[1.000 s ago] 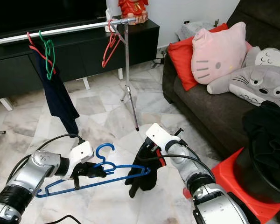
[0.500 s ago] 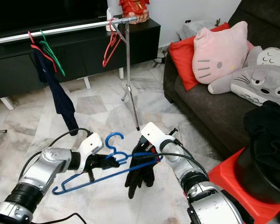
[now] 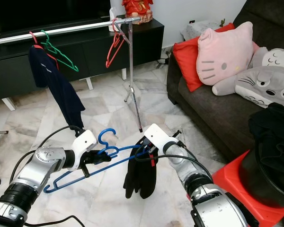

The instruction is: Hang hanger

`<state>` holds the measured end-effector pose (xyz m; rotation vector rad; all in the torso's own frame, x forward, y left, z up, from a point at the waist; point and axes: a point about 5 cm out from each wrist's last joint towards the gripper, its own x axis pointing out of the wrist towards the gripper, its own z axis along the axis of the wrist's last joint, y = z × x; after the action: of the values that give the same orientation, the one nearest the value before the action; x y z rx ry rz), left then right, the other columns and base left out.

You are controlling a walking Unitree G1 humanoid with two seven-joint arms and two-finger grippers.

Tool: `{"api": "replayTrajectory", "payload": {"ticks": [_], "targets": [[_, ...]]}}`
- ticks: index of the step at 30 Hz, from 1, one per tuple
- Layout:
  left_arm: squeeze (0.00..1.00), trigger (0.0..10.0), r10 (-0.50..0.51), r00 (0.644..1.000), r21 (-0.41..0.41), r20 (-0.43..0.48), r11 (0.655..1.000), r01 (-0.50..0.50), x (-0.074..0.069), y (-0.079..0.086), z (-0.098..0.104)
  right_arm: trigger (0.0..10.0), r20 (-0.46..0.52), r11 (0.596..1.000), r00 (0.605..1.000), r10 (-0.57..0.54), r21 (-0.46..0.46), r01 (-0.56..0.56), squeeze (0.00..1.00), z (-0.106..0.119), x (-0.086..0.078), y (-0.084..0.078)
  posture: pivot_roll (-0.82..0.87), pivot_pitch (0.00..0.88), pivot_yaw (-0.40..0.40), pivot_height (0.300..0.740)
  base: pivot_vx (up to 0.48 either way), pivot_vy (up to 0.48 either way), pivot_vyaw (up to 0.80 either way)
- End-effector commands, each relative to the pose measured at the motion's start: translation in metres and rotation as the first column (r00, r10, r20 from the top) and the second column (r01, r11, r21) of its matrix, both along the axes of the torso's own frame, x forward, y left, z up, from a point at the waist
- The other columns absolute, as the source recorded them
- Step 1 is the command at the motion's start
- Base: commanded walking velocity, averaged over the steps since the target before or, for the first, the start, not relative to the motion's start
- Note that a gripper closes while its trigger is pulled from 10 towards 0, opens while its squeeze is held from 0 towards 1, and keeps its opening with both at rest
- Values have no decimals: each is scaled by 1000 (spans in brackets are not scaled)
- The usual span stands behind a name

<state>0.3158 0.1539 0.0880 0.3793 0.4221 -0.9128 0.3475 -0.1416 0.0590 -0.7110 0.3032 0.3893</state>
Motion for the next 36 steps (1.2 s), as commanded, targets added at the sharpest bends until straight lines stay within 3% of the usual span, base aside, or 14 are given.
{"api": "replayTrajectory", "payload": {"ticks": [1, 7, 13, 16, 20, 26, 31, 36], "targets": [[0, 10000, 39, 999, -14, 38, 999, -38, 5, 2, 4, 10000, 3, 1000, 1000, -6, 6, 6, 0, 3, 2, -2, -51, 48, -12, 740, 0, 0, 0], [0, 10000, 66, 996, -67, 65, 996, -62, 8, -2, 8, 10000, -15, 1000, 1000, 9, 6, -9, 0, -1, -1, 0, -51, 47, -15, 740, 0, 0, 0], [0, 10000, -45, 999, -196, -25, 980, 39, -3, -18, 10, 10000, -58, 999, 998, 32, 29, -31, 0, -7, -5, 7, -48, 46, -14, 740, 0, 0, 0], [0, 10000, -38, 999, -217, -20, 976, 33, -2, -21, 12, 10000, -69, 998, 997, 27, 57, -23, 0, -7, -5, 11, -48, 46, -13, 740, 0, 0, 0], [0, 10000, 89, 994, -115, 55, 990, -83, 12, -15, 9, 10000, -74, 996, 997, -11, 88, 18, 0, -5, -3, 10, -47, 47, -9, 740, 0, 0, 0], [0, 10000, 144, 989, -27, 25, 989, -144, 10, -9, -1, 10000, -91, 985, 992, -87, 144, 99, 0, -1, 0, 0, -50, 48, -8, 740, 0, 0, 0], [0, 10000, 174, 983, -9, 56, 985, -174, 12, -10, -5, 10000, -98, 979, 989, -110, 161, 125, 0, 1, 2, -3, -50, 48, -6, 740, 0, 0, 0], [0, 10000, 161, 985, -64, 65, 986, -157, 12, -16, -2, 10000, -91, 975, 992, -84, 196, 101, 0, 4, 1, 1, -50, 46, -6, 740, 0, 0, 0]]}}
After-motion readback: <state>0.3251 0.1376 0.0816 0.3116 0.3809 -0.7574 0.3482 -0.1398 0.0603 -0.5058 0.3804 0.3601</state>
